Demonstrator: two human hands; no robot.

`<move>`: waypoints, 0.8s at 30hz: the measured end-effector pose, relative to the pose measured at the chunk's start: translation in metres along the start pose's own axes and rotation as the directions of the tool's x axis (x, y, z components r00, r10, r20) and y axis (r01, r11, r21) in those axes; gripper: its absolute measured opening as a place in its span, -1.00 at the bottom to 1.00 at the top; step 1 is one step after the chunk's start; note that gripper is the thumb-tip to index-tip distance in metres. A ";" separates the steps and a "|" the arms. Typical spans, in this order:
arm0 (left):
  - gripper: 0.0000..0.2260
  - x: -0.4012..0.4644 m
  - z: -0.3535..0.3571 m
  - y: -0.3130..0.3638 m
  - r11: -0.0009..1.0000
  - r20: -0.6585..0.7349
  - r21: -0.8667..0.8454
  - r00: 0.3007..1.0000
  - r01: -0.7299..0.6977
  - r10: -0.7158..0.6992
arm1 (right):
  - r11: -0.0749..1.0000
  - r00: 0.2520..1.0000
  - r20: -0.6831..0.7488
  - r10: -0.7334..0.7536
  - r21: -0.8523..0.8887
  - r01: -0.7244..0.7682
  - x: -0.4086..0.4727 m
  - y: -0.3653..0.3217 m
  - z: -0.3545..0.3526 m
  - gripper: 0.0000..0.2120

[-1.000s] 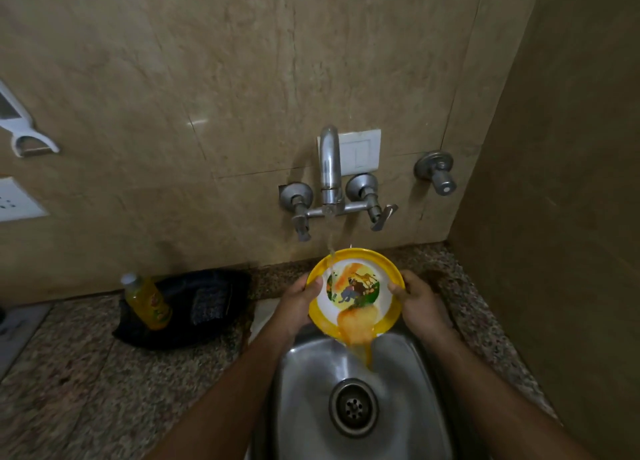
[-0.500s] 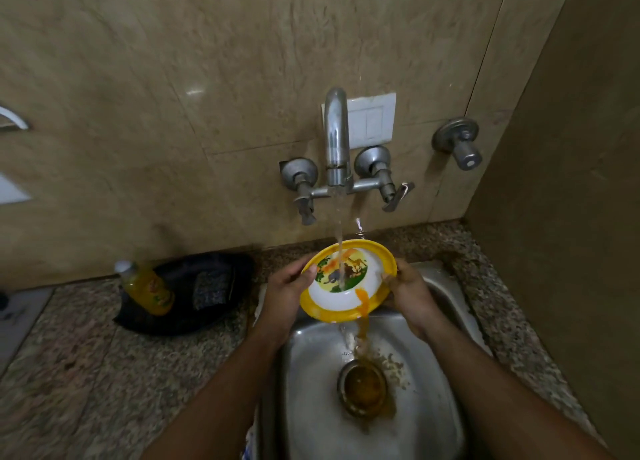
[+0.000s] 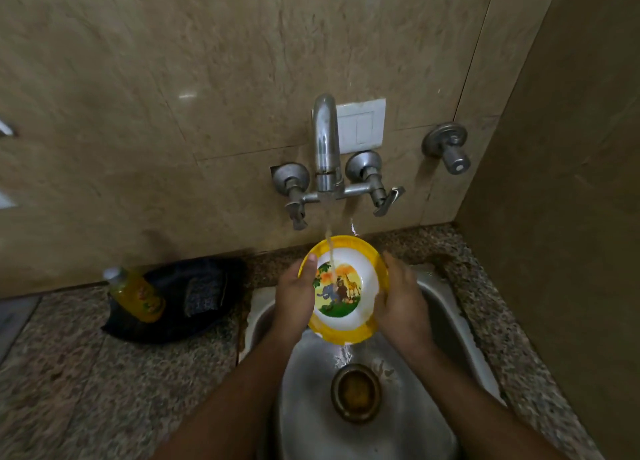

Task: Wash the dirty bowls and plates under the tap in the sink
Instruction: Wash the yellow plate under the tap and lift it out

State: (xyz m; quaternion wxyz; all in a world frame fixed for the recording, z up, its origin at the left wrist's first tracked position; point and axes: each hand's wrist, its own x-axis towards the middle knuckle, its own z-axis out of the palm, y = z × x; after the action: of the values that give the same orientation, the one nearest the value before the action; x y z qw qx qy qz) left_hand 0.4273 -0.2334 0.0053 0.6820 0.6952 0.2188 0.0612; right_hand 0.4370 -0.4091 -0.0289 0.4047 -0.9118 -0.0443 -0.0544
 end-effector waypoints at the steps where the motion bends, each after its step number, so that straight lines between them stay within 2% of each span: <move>1: -0.68 0.002 0.001 -0.001 1.000 -0.009 0.003 1.000 0.016 -0.016 | 0.991 0.993 0.024 -0.114 -0.071 0.115 -0.003 -0.004 0.000 -0.49; 2: -0.64 0.003 0.003 -0.001 1.000 -0.018 0.006 0.999 0.031 -0.031 | 0.964 0.973 0.114 -0.202 -0.152 0.218 -0.005 -0.007 0.004 -0.52; 3: -0.59 0.004 0.005 -0.001 0.999 -0.022 0.000 0.999 0.050 -0.050 | 0.924 0.942 0.220 -0.253 -0.235 0.303 -0.007 -0.011 0.008 -0.48; 5: -0.58 0.006 0.008 -0.001 0.997 -0.022 0.035 0.998 0.066 -0.065 | 0.884 0.898 0.389 -0.208 -0.318 0.343 -0.010 -0.019 0.021 -0.26; 7: -0.63 0.010 0.008 -0.002 0.995 -0.037 0.070 0.997 0.065 -0.062 | 0.889 0.845 0.484 -0.229 -0.249 0.384 -0.016 -0.032 0.025 -0.18; 9: -0.55 0.011 0.004 -0.008 0.992 -0.020 0.053 0.994 0.111 -0.110 | 0.847 0.743 0.562 -0.363 -0.133 0.514 -0.022 -0.033 0.024 -0.24; 10: -0.50 0.012 0.002 -0.012 0.990 -0.012 0.033 0.990 0.139 -0.139 | 0.813 0.725 0.556 -0.407 -0.141 0.565 -0.021 -0.027 0.023 -0.28; 11: -0.49 0.012 0.000 -0.016 0.988 -0.011 0.026 0.988 0.152 -0.152 | 0.803 0.746 0.532 -0.401 -0.187 0.566 -0.016 -0.020 0.022 -0.29; 13: -0.56 0.013 0.001 -0.017 0.988 -0.002 0.031 0.989 0.149 -0.149 | 0.823 0.807 0.524 -0.271 -0.308 0.477 -0.009 -0.018 0.021 -0.21; 14: -0.56 0.014 0.002 -0.014 0.987 0.007 0.058 0.988 0.152 -0.153 | 0.837 0.810 0.534 -0.242 -0.308 0.452 -0.010 -0.022 0.023 -0.16; 17: -0.61 0.017 0.004 -0.007 0.982 0.062 0.029 0.980 0.186 -0.188 | 0.834 0.720 0.622 -0.309 -0.187 0.519 -0.016 -0.037 0.018 -0.12; 18: -0.62 0.018 0.005 -0.006 0.979 0.069 0.028 0.977 0.201 -0.203 | 0.822 0.712 0.618 -0.335 -0.177 0.541 -0.012 -0.034 0.015 -0.13; 21: -0.65 0.020 0.007 0.000 0.980 0.053 0.059 0.980 0.189 -0.192 | 0.826 0.792 0.548 -0.270 -0.290 0.483 -0.001 -0.025 0.012 -0.17; 22: -0.68 0.021 0.007 0.004 0.979 0.062 0.066 0.979 0.192 -0.196 | 0.836 0.781 0.567 -0.262 -0.271 0.477 -0.001 -0.027 0.014 -0.21; 24: -0.68 0.024 0.006 0.003 0.974 0.095 0.059 0.970 0.220 -0.225 | 0.819 0.704 0.631 -0.325 -0.184 0.544 -0.003 -0.033 0.009 -0.29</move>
State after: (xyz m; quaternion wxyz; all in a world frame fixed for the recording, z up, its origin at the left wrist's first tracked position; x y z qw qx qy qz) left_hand 0.4515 -0.2294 0.0032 0.6780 0.6846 0.2618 -0.0563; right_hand 0.4308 -0.3799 -0.0113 0.1743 -0.9044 -0.3707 0.1196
